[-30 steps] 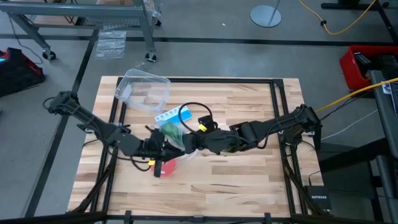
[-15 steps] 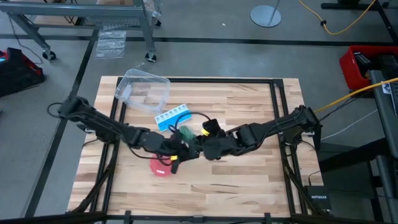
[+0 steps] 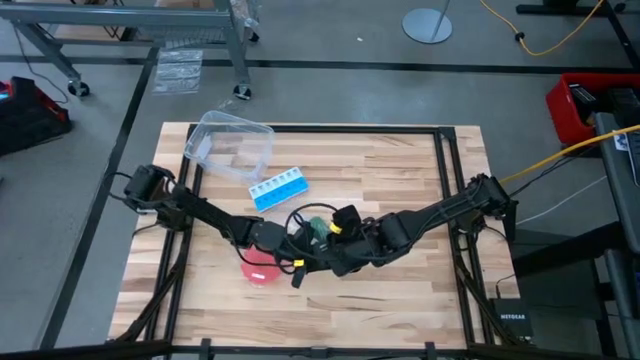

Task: Roll bandage
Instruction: Put the green bandage into the transparent zip bag

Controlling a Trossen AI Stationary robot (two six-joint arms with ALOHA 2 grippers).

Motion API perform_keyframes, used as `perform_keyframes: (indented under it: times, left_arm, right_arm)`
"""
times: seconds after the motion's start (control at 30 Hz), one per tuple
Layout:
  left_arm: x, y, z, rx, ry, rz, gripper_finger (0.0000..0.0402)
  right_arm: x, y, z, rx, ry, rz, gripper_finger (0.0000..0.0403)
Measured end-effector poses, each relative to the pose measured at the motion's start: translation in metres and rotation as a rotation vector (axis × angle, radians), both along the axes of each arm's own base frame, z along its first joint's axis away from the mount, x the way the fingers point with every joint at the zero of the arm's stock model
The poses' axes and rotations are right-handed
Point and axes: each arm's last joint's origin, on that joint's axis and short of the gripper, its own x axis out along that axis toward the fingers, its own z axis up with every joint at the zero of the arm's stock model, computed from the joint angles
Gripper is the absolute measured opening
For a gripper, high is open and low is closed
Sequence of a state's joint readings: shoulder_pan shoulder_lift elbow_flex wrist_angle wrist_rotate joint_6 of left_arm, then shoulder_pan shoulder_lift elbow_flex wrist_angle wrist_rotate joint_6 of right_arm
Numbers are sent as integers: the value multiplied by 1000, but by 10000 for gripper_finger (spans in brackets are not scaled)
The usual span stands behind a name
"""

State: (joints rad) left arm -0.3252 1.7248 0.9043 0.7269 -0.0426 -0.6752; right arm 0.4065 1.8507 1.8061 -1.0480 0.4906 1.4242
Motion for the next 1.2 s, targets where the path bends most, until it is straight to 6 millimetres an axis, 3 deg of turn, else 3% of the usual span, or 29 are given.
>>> perform_keyframes:
  times: [0.43,0.87,1.2]
  left_arm:
    - [0,-1,3,10,-37,-18,0]
    - [-1,-1,6,8,-59,-30,0]
    - [-1,-2,8,-26,-56,-31,0]
  right_arm:
    - [2,-2,0,-3,27,66,99]
    - [1,-2,0,-3,29,70,195]
    - [-11,-6,20,31,-20,79,186]
